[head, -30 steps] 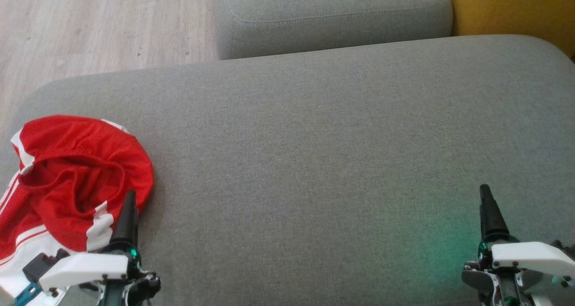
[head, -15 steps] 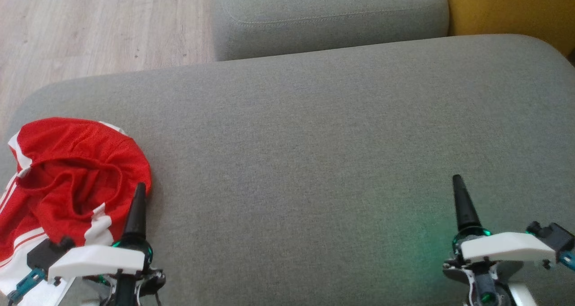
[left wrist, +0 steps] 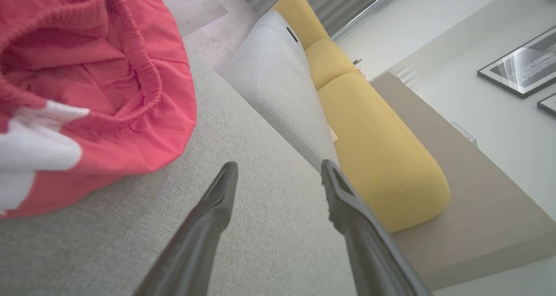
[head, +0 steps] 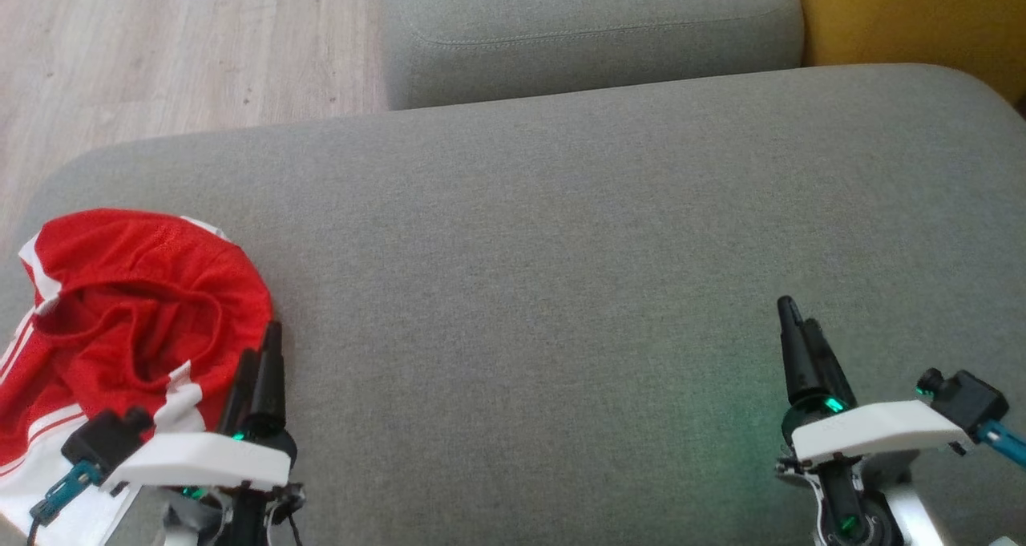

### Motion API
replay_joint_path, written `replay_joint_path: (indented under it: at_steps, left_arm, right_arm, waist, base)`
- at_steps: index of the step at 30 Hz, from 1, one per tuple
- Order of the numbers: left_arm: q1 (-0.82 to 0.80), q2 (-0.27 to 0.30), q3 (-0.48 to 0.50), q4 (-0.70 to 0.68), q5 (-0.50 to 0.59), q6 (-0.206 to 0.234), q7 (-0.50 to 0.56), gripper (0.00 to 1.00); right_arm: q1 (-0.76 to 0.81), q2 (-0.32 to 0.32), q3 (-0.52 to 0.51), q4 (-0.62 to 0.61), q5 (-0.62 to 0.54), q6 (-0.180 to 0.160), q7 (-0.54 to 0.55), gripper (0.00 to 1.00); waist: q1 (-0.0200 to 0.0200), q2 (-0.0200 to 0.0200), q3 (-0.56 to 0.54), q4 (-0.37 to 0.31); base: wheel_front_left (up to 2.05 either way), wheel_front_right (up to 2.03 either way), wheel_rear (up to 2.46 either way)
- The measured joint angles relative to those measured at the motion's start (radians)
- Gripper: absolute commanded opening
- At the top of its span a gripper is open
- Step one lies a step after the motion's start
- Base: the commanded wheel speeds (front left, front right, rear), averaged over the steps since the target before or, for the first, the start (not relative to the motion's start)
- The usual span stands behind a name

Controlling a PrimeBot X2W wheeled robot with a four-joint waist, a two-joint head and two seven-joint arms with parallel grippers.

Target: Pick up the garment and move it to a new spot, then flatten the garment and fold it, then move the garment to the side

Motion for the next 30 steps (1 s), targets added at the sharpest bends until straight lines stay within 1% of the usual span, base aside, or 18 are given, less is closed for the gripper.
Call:
replay_joint_path:
  at_steps: [5,9,13,21,30]
  left_arm:
    - [0.001,0.000,-0.016,-0.015,0.063,0.021,-0.011,1.00]
    - [0.015,0.001,-0.024,-0.030,0.118,0.038,-0.026,1.00]
    - [0.036,0.003,-0.044,-0.039,0.174,0.046,-0.035,1.00]
    - [0.041,0.016,-0.072,-0.060,0.280,0.073,-0.060,1.00]
    - [0.054,0.029,-0.089,-0.081,0.393,0.115,-0.083,1.00]
  right_arm:
    - [0.001,0.001,-0.002,-0.012,-0.072,0.000,-0.018,1.00]
    - [0.003,0.013,-0.023,-0.023,-0.128,0.000,-0.032,1.00]
    - [0.006,0.015,0.024,-0.017,-0.192,0.000,-0.041,1.00]
    - [0.025,0.016,0.028,-0.011,-0.309,0.000,-0.064,1.00]
    - [0.027,0.016,0.067,-0.014,-0.431,0.000,-0.090,1.00]
  waist:
    - [0.0000,0.0000,-0.003,0.005]
    - [0.0000,0.0000,-0.008,0.002]
    - [0.0000,0.0000,-0.016,0.000]
    - [0.0000,0.0000,-0.028,0.000]
    - [0.0000,0.0000,-0.038,-0.002]
  base:
    - [0.00,0.00,0.00]
    - [0.00,0.00,0.00]
    - [0.00,0.00,0.00]
    - [0.00,0.00,0.00]
    - [0.00,0.00,0.00]
